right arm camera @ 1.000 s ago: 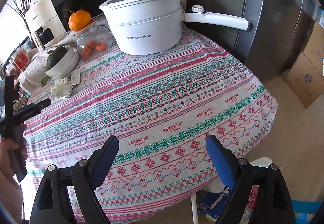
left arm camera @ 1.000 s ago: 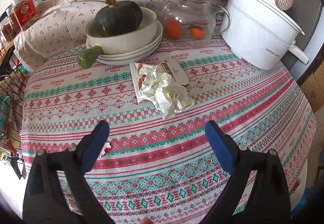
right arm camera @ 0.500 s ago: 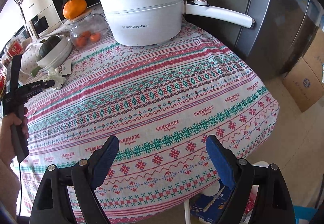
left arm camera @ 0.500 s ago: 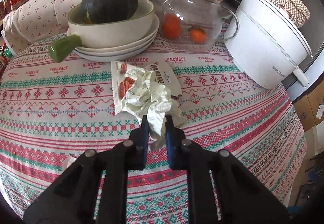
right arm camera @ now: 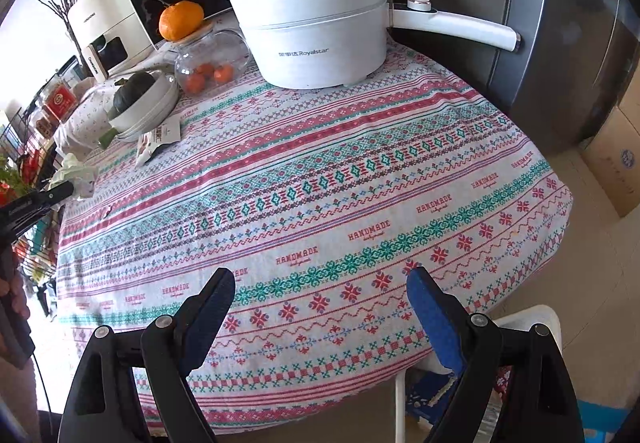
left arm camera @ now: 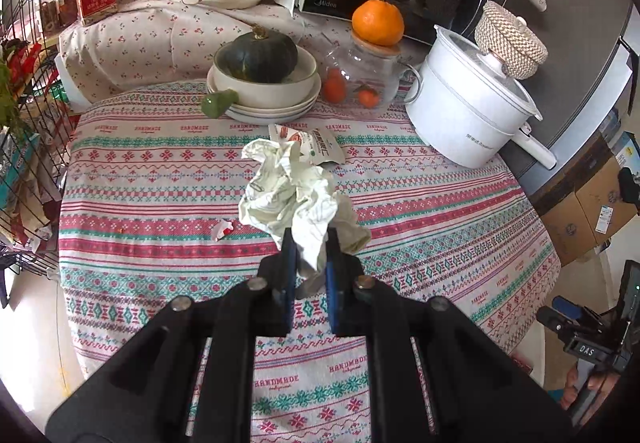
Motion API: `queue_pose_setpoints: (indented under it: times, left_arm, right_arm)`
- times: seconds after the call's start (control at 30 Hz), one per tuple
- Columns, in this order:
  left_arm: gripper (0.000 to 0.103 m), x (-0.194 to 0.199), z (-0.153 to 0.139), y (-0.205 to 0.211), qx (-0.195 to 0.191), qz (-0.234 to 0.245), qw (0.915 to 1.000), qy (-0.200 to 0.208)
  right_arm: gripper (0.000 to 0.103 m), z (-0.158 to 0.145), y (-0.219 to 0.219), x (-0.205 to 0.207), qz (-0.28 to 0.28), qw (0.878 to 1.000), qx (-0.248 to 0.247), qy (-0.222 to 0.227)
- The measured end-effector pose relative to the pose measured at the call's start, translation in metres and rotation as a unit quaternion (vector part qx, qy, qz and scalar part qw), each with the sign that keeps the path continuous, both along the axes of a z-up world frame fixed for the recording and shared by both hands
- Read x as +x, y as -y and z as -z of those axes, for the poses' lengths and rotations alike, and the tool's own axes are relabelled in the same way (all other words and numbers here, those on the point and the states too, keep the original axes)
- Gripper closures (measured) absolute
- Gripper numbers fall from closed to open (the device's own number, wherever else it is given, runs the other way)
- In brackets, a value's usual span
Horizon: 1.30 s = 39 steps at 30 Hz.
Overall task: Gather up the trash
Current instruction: 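Lift the tissue with the left tool while the right tool reaches the pecan snack bag, then close the right tool on the pecan kernels snack bag and lift it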
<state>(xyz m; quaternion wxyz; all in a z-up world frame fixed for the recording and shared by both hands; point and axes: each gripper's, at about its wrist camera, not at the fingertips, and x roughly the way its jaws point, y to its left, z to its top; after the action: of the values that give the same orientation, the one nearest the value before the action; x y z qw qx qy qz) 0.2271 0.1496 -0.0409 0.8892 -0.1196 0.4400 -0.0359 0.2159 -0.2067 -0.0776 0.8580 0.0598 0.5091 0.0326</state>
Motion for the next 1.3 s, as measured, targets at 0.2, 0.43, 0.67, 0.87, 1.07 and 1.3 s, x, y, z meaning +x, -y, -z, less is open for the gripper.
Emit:
queue_pose_setpoints:
  times: [0.2,0.43,0.67,0.87,1.07,1.3]
  left_arm:
    - [0.089,-0.022,-0.009,-0.019,-0.028,-0.006,0.9993,0.023]
    - [0.089,-0.023,-0.015,-0.054,-0.058,-0.032,0.9972,0.035]
    - [0.089,-0.015,-0.010,-0.066,-0.025,-0.039,0.9983,0.037]
    - [0.089,-0.009,-0.003,-0.077,-0.025,-0.054,0.9980,0.019]
    - [0.089,-0.007,0.002,-0.083,-0.027,-0.064,0.9975,0.006]
    - [0.089,-0.007,0.003,-0.083,-0.038,-0.064,0.9972,0.001]
  right_arm:
    - [0.014,0.004,-0.042,0.020,-0.032,0.999,0.020,0.006]
    - [0.014,0.021,-0.127,0.078,-0.084,0.996,0.019,0.024]
    - [0.014,0.041,-0.198,0.152,-0.114,0.993,0.023,0.035]
    - [0.029,0.073,-0.241,0.212,-0.117,0.992,0.038,0.016]
    - [0.033,0.100,-0.260,0.239,-0.097,0.995,0.031,0.002]
    - [0.070,0.099,-0.282,0.238,-0.116,0.993,-0.021,0.028]
